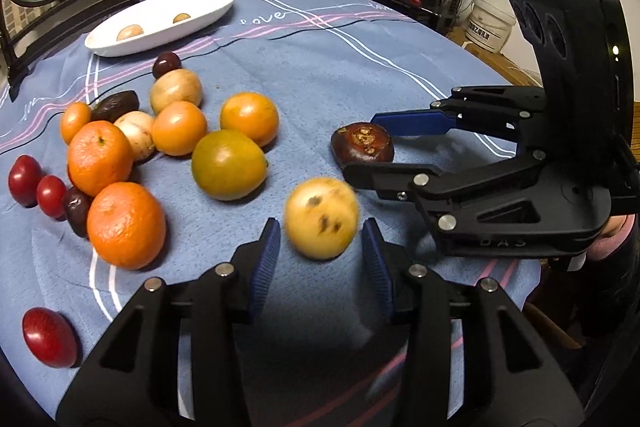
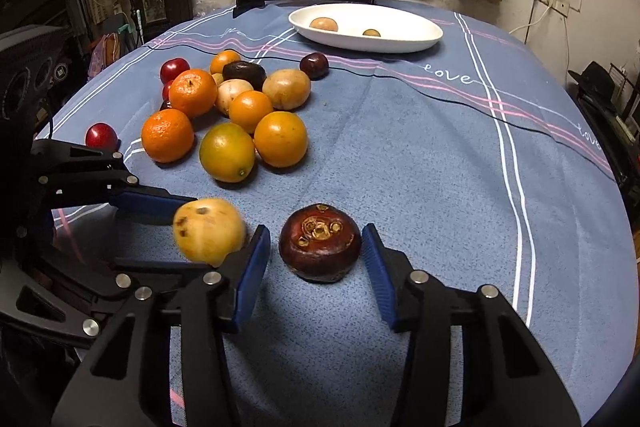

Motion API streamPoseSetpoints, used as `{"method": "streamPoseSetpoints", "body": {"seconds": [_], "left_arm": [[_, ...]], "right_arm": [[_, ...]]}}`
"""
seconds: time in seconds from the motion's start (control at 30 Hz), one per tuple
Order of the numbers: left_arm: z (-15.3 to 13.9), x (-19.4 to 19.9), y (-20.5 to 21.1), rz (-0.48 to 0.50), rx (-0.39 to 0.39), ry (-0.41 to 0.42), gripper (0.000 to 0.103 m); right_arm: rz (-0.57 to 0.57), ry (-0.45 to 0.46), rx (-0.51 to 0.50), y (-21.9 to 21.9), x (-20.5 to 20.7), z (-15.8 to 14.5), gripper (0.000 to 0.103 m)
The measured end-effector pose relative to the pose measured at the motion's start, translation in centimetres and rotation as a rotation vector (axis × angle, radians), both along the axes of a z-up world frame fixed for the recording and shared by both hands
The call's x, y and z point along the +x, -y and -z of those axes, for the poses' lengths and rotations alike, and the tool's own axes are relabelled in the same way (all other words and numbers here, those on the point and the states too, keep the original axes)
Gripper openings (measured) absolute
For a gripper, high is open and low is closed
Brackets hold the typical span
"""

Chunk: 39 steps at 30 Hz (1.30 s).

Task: Organize fruits
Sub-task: 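Grasp the brown fruit with the right tool while the left tool grasps the spotted yellow pear, then carry both fruits to the white plate and open both tools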

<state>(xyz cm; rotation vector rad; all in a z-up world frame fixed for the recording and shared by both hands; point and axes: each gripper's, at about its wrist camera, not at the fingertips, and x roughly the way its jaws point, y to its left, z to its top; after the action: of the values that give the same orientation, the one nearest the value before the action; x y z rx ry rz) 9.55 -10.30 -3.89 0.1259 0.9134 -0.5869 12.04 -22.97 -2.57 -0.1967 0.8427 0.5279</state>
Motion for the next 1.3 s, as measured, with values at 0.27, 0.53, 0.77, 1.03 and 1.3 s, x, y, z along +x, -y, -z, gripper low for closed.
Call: {"method": "streamPoseSetpoints", "body": {"seconds": [0.27,0.53,0.77,1.03,1.3], "left_arm": [[0.1,0.1,0.2,0.004,-0.008,-0.013,0.044],[0.3,0.3,0.2,-0.006,-0.002,-0.007,0.040],[0.2,0.0,-0.3,-0.015,-0.016,-0.009,0.036],[0.0,-0.2,-0.8,-0.018,-0.049,-0.010,0.036],[-0.7,-0.1,-1.6,-0.011,-0.080,-0.004,0.036]], "right_arm": [[0.003,-0.031,-0.009,-0.1,0.2,0.3,0.047],[0.017,-0.032,-0.005,0.1,0.3,0.4,0.043],[0.041,-0.027,0.006,0.5,0.4,0.3,0.043],[0.052,-0.024,0.007,0.6,0.4,0.2,0.043],[0.058,-0.033,0.005,0.4,0.7,0.1,0.043]]}}
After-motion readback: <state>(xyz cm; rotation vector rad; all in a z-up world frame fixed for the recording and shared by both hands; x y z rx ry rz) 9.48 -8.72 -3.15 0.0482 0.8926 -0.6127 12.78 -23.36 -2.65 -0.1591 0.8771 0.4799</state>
